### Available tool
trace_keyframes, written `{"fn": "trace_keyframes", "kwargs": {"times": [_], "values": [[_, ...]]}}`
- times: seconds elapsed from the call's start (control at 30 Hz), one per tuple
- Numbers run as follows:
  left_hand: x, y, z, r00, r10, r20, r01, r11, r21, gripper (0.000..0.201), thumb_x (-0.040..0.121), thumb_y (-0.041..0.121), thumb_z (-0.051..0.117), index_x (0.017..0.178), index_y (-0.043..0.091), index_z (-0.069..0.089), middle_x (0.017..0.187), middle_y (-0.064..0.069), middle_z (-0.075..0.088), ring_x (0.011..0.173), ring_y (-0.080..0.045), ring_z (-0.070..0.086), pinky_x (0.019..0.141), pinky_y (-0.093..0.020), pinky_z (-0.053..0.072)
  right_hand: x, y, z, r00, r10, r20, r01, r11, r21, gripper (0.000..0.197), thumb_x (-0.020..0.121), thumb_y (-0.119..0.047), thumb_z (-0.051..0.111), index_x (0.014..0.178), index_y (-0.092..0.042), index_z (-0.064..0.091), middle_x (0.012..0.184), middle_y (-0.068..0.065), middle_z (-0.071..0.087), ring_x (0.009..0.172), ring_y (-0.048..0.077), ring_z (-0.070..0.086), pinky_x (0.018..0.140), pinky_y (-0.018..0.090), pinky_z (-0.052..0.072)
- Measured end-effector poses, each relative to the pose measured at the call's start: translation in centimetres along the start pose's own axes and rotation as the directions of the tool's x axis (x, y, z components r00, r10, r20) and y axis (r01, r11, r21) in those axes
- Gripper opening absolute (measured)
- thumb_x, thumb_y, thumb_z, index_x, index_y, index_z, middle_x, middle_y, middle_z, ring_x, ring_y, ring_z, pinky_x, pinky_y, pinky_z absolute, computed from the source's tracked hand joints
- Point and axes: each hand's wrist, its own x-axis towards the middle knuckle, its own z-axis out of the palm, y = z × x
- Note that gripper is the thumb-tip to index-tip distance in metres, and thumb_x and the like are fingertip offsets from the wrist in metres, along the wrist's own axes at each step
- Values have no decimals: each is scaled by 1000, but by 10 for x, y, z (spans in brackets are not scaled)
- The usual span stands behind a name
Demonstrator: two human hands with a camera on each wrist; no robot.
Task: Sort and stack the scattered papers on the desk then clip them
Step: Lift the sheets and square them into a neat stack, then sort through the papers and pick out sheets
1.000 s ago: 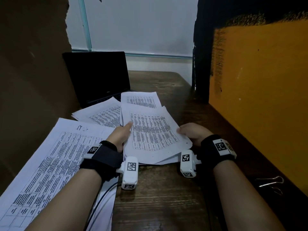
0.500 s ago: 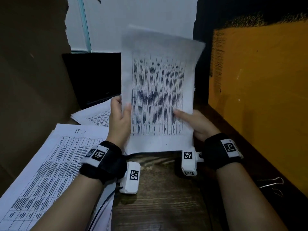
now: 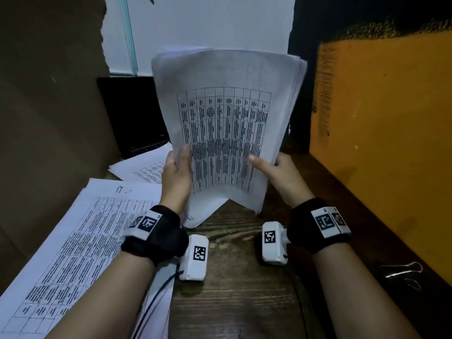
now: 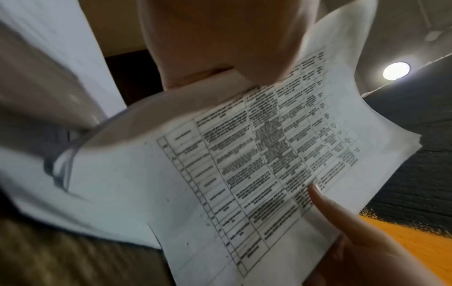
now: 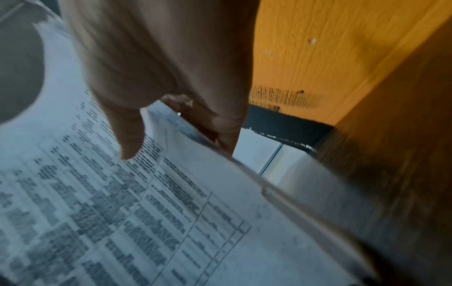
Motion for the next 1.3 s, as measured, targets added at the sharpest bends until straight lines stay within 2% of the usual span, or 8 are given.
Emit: {"fn": "trace_keyframes", "kwargs": {"times": [0.2, 0.4, 0.67, 0.8, 0.97, 1.1, 1.17, 1.3], "values": [[-7, 14, 2, 962, 167, -215, -192, 976, -102, 18, 93, 30, 58, 82, 16, 55, 73, 5, 56, 60, 7, 51, 58, -10, 40, -1, -16, 6, 997, -34, -68, 51, 962, 268, 15, 90, -17, 65, 104, -19, 65, 111, 8, 70, 106, 23, 67, 96, 43, 53], [-8, -1, -1, 949, -216, 229, 237, 969, -69, 23, 84, 29, 71, 103, 18, 66, 91, 5, 72, 81, -3, 70, 66, -16, 54, 1, 13, -4, 945, 252, 209, -232, 966, -114, 32, 81, -14, 76, 108, -27, 63, 123, 4, 67, 106, 13, 65, 106, 43, 44], [-4, -4, -7, 870, -340, 358, 410, 901, -140, 25, 84, 10, 69, 107, 14, 60, 111, -8, 69, 101, -16, 67, 90, -24, 52, 4, 14, -7, 937, 308, 162, -294, 950, -107, 20, 86, -8, 68, 100, -22, 66, 107, -1, 71, 106, 17, 66, 106, 43, 44], [-2, -6, -10, 877, -325, 355, 384, 917, -107, 21, 87, 9, 66, 108, 10, 65, 105, -8, 73, 96, -22, 70, 82, -31, 56, 6, 9, -11, 949, 312, 46, -315, 944, 95, 28, 90, -12, 64, 117, -5, 64, 110, 12, 72, 102, 26, 69, 95, 50, 52], [14, -15, -20, 920, -340, 196, 375, 907, -189, 12, 87, 2, 63, 99, 5, 66, 79, 1, 75, 68, -12, 71, 60, -24, 57, 10, 11, -16, 908, 416, -42, -395, 887, 241, 37, 97, -34, 54, 121, -7, 61, 106, 11, 71, 86, 19, 71, 70, 29, 59], [31, -33, -44, 846, -533, 23, 518, 811, -273, 29, 84, 23, 71, 95, -4, 68, 82, -15, 73, 61, -18, 68, 69, -31, 59, 13, 30, -16, 764, 641, -77, -604, 752, 265, 54, 92, -33, 63, 136, -9, 43, 126, 23, 51, 107, 33, 57, 86, 42, 53], [33, -40, -48, 826, -563, -14, 543, 802, -249, 32, 86, 22, 69, 95, -9, 66, 60, -10, 70, 47, -15, 64, 51, -22, 54, 17, 38, -9, 720, 691, -66, -664, 714, 222, 58, 90, -23, 66, 139, -8, 40, 136, 24, 42, 120, 36, 50, 92, 44, 49], [30, -50, -38, 794, -599, 102, 594, 731, -335, 39, 94, 12, 57, 129, -4, 53, 62, 3, 70, 48, -5, 66, 48, -17, 53, 37, 30, 19, 736, 675, -60, -677, 735, -34, 35, 89, -23, 66, 119, -10, 54, 110, 13, 56, 106, 24, 52, 99, 37, 44]]}}
